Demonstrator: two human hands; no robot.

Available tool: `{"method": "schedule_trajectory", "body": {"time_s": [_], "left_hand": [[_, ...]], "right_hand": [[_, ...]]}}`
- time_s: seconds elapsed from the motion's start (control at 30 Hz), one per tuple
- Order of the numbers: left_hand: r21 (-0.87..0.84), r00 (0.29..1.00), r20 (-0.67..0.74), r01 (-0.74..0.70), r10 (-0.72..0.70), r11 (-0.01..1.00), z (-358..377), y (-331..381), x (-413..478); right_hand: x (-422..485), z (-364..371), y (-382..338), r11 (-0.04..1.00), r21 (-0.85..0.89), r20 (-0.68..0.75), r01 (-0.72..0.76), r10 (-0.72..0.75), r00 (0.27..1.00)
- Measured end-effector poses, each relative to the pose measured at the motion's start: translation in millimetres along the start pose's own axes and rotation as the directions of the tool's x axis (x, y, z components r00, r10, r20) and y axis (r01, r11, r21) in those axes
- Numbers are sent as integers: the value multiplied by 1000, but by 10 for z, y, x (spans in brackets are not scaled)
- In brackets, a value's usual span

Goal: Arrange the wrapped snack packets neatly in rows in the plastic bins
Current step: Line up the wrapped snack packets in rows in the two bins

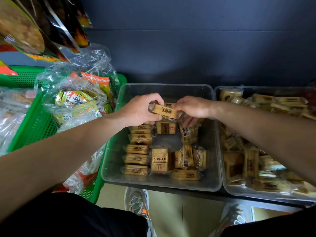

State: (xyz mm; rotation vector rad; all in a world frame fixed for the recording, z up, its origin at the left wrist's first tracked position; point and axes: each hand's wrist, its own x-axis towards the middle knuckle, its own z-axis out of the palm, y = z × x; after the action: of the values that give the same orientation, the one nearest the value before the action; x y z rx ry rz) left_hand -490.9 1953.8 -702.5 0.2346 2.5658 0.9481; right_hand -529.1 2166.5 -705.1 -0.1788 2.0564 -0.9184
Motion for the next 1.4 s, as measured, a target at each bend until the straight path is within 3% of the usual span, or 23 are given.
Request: {"method": "schedule_trajectory", "body": {"time_s": [0.07,0.13,0.23,0.37,0.47,0.57,0.67,1.0,1.23,1.4], "left_hand": [[28,999,-20,-35,36,999,8,6,17],[24,999,-35,-11,12,1000,0,9,27],[-10,998,-57,21,-22,1000,-23,-21,60],[-99,996,-82,11,-19,995,-35,-79,93],[-10,996,-89,18,-19,1000,-48,-89,84],[37,999,37,39,-40,999,-19,-75,40],[209,990,107,65,-89,976,166,-113,10],[513,974,154,65,-165,856,496,-100,50],[241,966,204,107,-158,965,394,-13,-8],[221,987,124,68,-97,973,-36,300,-170]], "right_hand": [[13,-15,29,991,134,56,-5,-3,998],[43,-12,76,974,219,19,61,-67,998],[75,30,110,976,178,-55,129,-121,991],[117,101,97,987,-2,-67,160,-159,985],[132,166,98,983,-86,-32,164,-167,985],[151,234,106,965,-216,4,152,-155,988],[123,209,98,927,-347,-59,143,-174,983],[85,179,140,900,-423,-53,108,-143,988],[37,145,106,889,-439,23,134,-138,990],[-221,18,20,967,-217,76,131,-117,990]]}}
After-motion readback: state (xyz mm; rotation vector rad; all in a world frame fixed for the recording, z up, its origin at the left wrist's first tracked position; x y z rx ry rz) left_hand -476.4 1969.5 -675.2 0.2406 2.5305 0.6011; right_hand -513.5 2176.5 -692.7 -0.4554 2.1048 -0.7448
